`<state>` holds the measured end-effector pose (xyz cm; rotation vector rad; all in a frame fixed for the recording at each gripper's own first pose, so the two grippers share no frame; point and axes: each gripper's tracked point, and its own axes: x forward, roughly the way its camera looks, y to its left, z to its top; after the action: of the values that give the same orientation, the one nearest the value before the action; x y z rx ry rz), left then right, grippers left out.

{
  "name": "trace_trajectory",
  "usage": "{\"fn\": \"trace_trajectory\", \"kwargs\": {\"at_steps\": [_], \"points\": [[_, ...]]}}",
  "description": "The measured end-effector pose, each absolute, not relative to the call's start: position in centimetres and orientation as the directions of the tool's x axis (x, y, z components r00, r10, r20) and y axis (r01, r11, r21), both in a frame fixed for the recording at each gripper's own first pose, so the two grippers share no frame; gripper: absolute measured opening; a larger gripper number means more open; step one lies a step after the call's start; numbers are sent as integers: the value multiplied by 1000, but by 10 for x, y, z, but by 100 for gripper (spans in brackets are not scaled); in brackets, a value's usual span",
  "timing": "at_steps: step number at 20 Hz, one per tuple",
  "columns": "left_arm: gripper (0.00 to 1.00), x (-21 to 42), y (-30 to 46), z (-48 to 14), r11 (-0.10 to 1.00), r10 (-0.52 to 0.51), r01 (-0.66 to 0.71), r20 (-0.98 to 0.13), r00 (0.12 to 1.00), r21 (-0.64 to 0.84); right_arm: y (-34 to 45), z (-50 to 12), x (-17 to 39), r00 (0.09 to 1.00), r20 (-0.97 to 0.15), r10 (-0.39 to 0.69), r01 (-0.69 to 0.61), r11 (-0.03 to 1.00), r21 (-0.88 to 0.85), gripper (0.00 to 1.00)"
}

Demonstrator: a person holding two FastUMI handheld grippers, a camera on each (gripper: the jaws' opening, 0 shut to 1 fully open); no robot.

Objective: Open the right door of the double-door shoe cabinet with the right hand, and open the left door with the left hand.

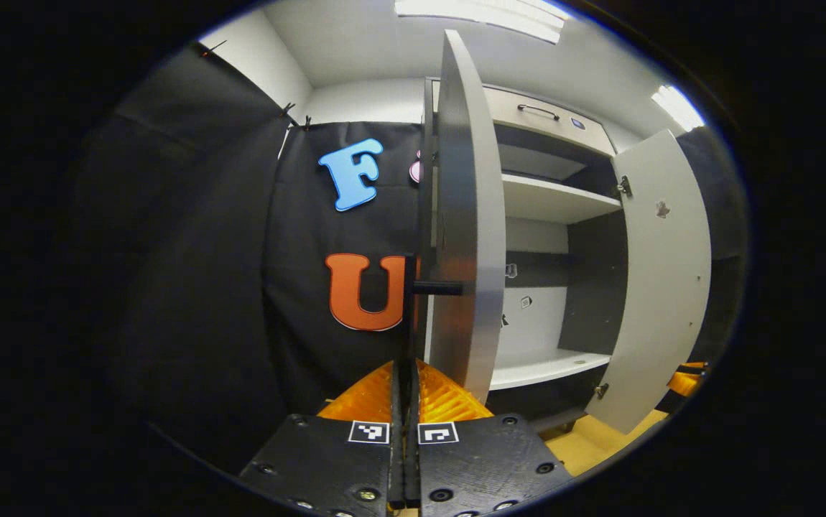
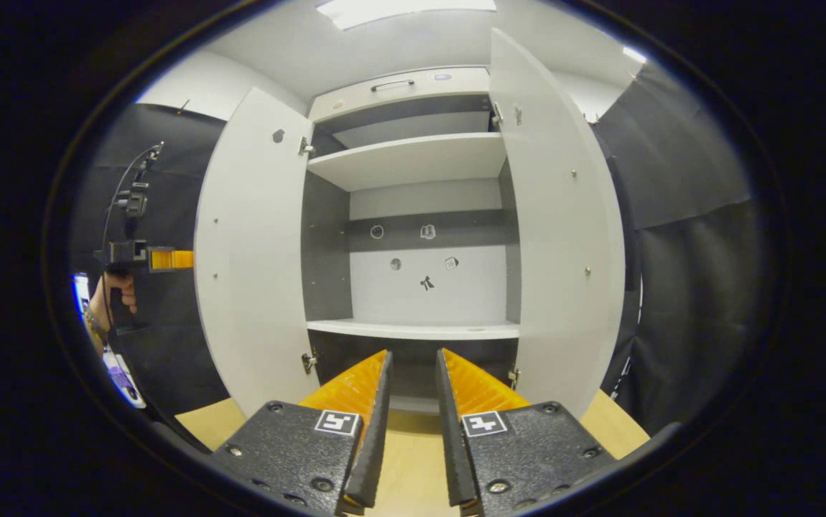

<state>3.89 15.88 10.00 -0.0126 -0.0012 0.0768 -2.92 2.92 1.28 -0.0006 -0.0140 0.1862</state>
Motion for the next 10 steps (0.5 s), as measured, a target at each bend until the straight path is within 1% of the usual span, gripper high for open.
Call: {"fn": "trace_trajectory", "kwargs": {"at_steps": [3, 6, 8, 10], "points": [[0, 38, 165, 100, 994, 87, -88, 14, 996, 71, 27, 13, -31, 986, 15, 167, -167, 986, -8, 39], [0, 34, 163, 94, 995, 89, -89, 4, 996, 48, 25, 11, -33, 989, 11, 150, -150, 989, -3, 39], [0, 21, 163, 88, 993, 109, -108, -5, 994, 43, 24, 11, -34, 988, 10, 151, -151, 988, 1, 39], [0, 6, 164, 89, 988, 144, -145, 8, 990, 48, 26, 11, -34, 987, 12, 158, -158, 987, 7, 39]]}}
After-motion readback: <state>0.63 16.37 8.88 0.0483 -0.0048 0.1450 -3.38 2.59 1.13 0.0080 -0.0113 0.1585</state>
